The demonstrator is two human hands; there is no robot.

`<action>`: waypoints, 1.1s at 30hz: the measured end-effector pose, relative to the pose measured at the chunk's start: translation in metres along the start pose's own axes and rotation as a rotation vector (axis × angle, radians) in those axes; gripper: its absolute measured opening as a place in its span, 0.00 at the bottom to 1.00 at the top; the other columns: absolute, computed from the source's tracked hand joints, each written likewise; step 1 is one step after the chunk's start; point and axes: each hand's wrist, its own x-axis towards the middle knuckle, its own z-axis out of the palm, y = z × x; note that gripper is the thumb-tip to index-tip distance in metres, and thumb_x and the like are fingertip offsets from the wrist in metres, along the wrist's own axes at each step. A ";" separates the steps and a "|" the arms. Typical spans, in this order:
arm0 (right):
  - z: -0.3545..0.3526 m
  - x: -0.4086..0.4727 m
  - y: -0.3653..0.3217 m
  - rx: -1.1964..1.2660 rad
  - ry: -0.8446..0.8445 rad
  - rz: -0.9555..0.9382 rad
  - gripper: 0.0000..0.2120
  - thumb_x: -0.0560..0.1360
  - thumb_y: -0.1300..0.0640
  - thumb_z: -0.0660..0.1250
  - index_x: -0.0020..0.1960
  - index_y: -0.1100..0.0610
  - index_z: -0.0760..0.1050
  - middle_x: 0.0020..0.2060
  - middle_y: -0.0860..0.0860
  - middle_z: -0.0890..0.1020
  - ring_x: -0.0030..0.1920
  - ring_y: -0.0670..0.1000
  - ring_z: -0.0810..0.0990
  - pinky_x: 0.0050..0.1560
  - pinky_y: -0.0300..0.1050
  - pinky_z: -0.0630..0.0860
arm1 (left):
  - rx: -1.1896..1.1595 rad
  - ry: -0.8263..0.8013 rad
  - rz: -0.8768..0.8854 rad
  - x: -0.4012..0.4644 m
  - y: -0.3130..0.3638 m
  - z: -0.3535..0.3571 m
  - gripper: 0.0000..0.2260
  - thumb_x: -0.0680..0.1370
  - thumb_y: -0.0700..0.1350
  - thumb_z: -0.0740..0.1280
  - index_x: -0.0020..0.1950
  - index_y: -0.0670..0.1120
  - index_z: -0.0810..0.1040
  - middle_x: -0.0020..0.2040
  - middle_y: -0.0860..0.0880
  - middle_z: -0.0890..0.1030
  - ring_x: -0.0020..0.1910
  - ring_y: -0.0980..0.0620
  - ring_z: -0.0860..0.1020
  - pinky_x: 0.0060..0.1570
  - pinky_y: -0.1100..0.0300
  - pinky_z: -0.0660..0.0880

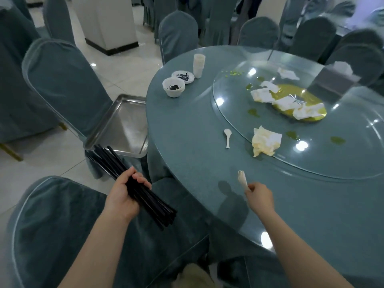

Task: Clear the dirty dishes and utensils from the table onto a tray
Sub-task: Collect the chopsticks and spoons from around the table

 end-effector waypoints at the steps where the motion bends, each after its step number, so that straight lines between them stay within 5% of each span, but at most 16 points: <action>1: 0.000 0.012 -0.007 -0.008 -0.009 -0.014 0.05 0.77 0.61 0.62 0.45 0.58 0.76 0.38 0.55 0.79 0.39 0.57 0.75 0.35 0.45 0.67 | -0.012 0.006 0.003 0.006 0.002 0.004 0.08 0.78 0.45 0.62 0.39 0.48 0.70 0.28 0.55 0.71 0.25 0.59 0.72 0.31 0.67 0.74; 8: -0.001 0.110 -0.055 -0.040 -0.094 -0.019 0.12 0.76 0.66 0.58 0.59 0.66 0.69 0.54 0.63 0.76 0.53 0.63 0.76 0.43 0.47 0.68 | -0.066 0.067 0.082 0.053 0.015 0.045 0.10 0.80 0.45 0.60 0.38 0.48 0.69 0.27 0.56 0.70 0.25 0.60 0.71 0.30 0.68 0.73; 13: 0.000 0.166 -0.082 -0.020 -0.118 -0.046 0.11 0.77 0.62 0.59 0.56 0.66 0.69 0.54 0.63 0.77 0.53 0.63 0.76 0.44 0.46 0.67 | -0.054 0.135 0.175 0.081 0.018 0.070 0.06 0.74 0.43 0.64 0.38 0.48 0.70 0.27 0.55 0.71 0.25 0.59 0.71 0.29 0.68 0.73; 17: 0.004 0.201 -0.100 0.030 -0.109 -0.087 0.16 0.79 0.53 0.58 0.58 0.65 0.71 0.53 0.61 0.78 0.51 0.61 0.77 0.48 0.48 0.71 | -0.043 0.183 0.231 0.100 0.014 0.079 0.09 0.80 0.44 0.60 0.39 0.48 0.69 0.26 0.54 0.71 0.24 0.59 0.71 0.29 0.68 0.73; 21: 0.014 0.225 -0.119 0.024 -0.124 -0.047 0.19 0.78 0.55 0.62 0.62 0.67 0.67 0.58 0.63 0.76 0.57 0.63 0.76 0.51 0.51 0.73 | -0.062 0.180 0.215 0.109 0.010 0.081 0.09 0.79 0.44 0.59 0.38 0.47 0.69 0.27 0.54 0.70 0.24 0.58 0.71 0.28 0.67 0.73; 25: 0.021 0.238 -0.135 0.057 -0.115 0.035 0.20 0.79 0.55 0.62 0.64 0.66 0.63 0.61 0.63 0.74 0.58 0.65 0.75 0.40 0.48 0.71 | -0.079 0.201 0.207 0.113 0.007 0.078 0.08 0.79 0.44 0.61 0.40 0.47 0.70 0.29 0.54 0.71 0.25 0.58 0.71 0.29 0.66 0.74; 33: 0.033 0.238 -0.139 -0.123 -0.113 -0.098 0.14 0.79 0.63 0.55 0.63 0.66 0.64 0.61 0.63 0.74 0.59 0.64 0.75 0.54 0.53 0.73 | -0.070 0.268 0.216 0.111 0.005 0.070 0.07 0.78 0.44 0.63 0.41 0.47 0.71 0.29 0.54 0.71 0.26 0.58 0.72 0.31 0.63 0.75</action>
